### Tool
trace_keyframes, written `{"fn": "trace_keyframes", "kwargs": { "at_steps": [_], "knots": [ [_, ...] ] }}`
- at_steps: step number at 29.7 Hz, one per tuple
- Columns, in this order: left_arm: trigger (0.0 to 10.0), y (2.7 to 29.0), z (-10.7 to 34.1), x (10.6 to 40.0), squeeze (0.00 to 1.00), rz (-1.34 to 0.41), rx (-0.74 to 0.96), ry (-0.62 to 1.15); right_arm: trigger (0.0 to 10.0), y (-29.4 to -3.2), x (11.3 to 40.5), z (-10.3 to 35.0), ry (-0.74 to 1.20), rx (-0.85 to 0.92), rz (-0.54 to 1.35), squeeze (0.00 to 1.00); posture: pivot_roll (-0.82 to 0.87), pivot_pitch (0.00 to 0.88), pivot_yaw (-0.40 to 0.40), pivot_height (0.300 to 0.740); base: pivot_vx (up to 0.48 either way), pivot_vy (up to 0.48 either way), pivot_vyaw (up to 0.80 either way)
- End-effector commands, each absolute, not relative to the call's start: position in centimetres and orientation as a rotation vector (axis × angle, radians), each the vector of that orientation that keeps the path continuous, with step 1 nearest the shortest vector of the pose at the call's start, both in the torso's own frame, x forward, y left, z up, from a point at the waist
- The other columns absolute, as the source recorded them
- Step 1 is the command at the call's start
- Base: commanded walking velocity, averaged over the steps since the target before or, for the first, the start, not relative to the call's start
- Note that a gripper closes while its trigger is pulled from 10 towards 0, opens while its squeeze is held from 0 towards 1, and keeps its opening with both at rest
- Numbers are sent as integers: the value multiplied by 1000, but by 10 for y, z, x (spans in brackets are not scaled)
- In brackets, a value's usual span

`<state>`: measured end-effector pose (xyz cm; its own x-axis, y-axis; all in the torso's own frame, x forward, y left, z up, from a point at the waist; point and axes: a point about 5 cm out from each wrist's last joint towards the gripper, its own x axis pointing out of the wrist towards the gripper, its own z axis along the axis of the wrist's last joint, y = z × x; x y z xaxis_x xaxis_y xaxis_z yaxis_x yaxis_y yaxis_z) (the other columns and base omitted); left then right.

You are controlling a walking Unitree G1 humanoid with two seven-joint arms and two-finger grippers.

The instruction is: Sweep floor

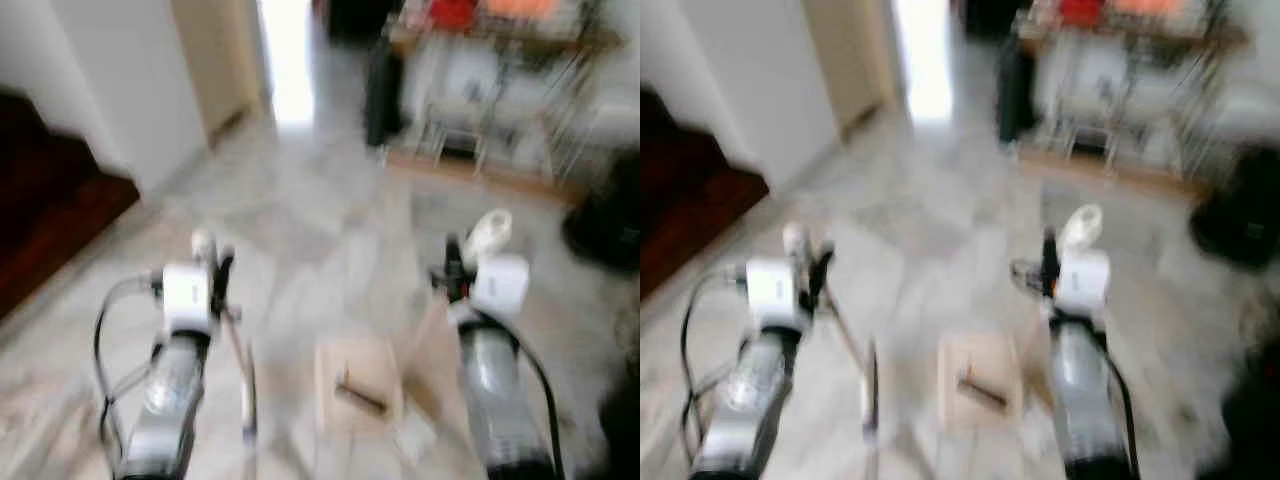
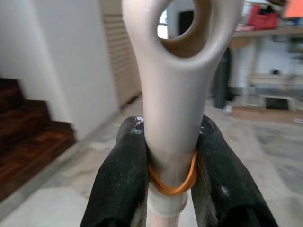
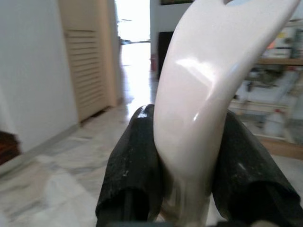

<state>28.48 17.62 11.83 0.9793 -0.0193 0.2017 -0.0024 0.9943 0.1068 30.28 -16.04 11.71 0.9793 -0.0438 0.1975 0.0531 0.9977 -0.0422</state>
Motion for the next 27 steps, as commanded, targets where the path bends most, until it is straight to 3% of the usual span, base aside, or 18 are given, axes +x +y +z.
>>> {"fn": "trace_keyframes", "kwargs": {
  "at_steps": [1,8,13,23,27],
  "knots": [
    [10000,173,131,286,0,-13,117,-262,10000,-161,305,130,-254,-29,-52,0,110,0,20,740,0,0,800],
    [10000,174,130,285,0,-7,116,-251,10000,-160,306,130,-240,-13,-47,0,111,0,21,740,0,0,782],
    [10000,175,130,286,0,-5,109,-243,10000,-160,307,130,-241,4,-47,0,111,0,23,740,0,0,0],
    [10000,175,129,286,0,0,112,-232,10000,-164,309,128,-208,2,-64,0,112,20,24,740,0,361,0],
    [10000,174,129,285,0,-2,110,-231,10000,-162,309,129,-216,29,-57,0,111,23,24,740,0,368,600]
  ]
}}
